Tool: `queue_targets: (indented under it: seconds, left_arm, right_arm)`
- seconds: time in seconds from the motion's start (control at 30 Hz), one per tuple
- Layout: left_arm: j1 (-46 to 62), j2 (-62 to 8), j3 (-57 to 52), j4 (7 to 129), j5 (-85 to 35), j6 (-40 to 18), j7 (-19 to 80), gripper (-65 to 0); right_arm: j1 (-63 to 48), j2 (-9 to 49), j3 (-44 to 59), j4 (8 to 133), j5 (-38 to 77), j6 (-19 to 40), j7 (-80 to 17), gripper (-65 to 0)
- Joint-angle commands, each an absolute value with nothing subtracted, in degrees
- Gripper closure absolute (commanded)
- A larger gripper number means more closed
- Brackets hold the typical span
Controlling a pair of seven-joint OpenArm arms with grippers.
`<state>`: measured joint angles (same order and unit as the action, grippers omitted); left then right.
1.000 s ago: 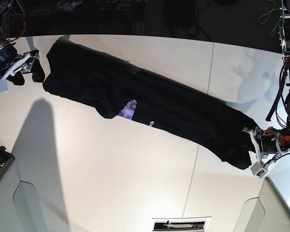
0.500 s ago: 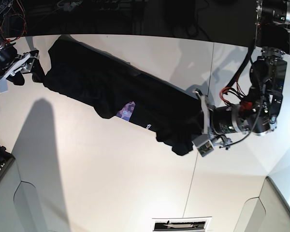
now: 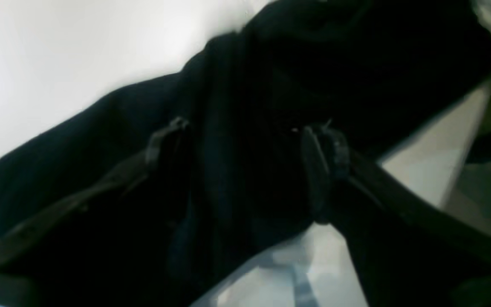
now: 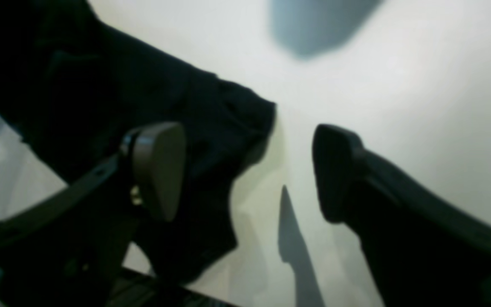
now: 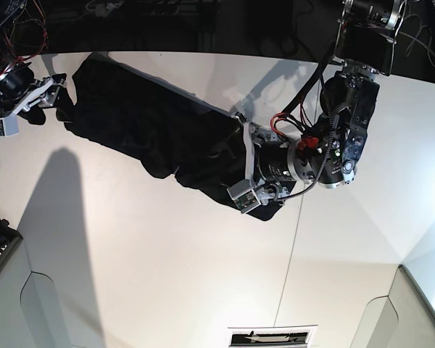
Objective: Layout the t-shirt on the table in an organized manner, then fold the t-shirt properly
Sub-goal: 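Fold the shirt strip in half with the left gripper toward the right gripper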
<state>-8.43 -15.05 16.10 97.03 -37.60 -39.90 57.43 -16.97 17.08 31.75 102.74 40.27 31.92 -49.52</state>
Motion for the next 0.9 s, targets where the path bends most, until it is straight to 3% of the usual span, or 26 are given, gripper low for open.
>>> queue_targets:
  seconds: [0.0, 0.37, 0.87]
  left_arm:
    - [-9.78, -15.05, 15.86, 97.86, -40.16, -40.0, 56.4, -41.9]
    - [-9.65, -16.25, 13.76, 97.86, -43.48, -40.0, 57.01, -41.8]
    - [-9.47, -22.76, 6.72, 97.84, -43.51, -40.0, 56.97, -41.8]
  right_arm:
    - [-16.73, 17.89, 32.12, 103.53, 41.17, 31.92, -48.07, -44.9]
    - [-16.84, 17.39, 32.23, 103.2, 39.44, 31.27, -48.51, -44.9]
    - [-16.82, 9.45, 31.75, 96.51, 40.32, 31.33, -47.75, -44.9]
